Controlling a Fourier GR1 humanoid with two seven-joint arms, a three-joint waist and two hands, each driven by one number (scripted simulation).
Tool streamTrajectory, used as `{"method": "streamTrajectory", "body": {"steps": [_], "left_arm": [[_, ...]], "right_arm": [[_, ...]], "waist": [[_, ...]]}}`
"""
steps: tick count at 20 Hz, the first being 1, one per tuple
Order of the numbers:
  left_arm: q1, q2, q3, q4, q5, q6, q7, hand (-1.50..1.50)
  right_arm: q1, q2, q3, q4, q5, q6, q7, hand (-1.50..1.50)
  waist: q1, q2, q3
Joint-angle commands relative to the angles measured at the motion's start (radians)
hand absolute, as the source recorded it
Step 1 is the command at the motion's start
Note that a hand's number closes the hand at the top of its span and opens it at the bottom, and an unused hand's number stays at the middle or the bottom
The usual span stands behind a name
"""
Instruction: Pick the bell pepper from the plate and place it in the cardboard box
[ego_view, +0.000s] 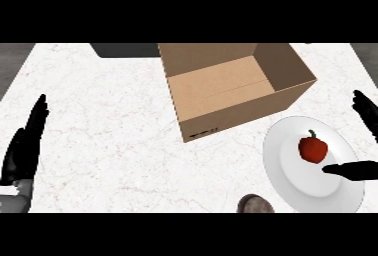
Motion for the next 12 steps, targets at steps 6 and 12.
{"method": "streamTrajectory", "body": {"steps": [6, 12], "left_arm": [[0.048, 0.048, 0.037, 0.081, -0.008, -0.057, -0.011, 0.00], [-0.016, 0.016, 0.004, 0.064, -0.044, -0.031, 0.072, 0.00]], "right_arm": [[0.141, 0.023, -0.153, 0.350, -0.038, 0.180, -0.627, -1.50], [0.046, -0.127, -0.049, 0.416, 0.252, 0.043, -0.522, -1.50]], "waist": [[0.016, -0.013, 0.003], [0.033, -0.010, 0.001]]}}
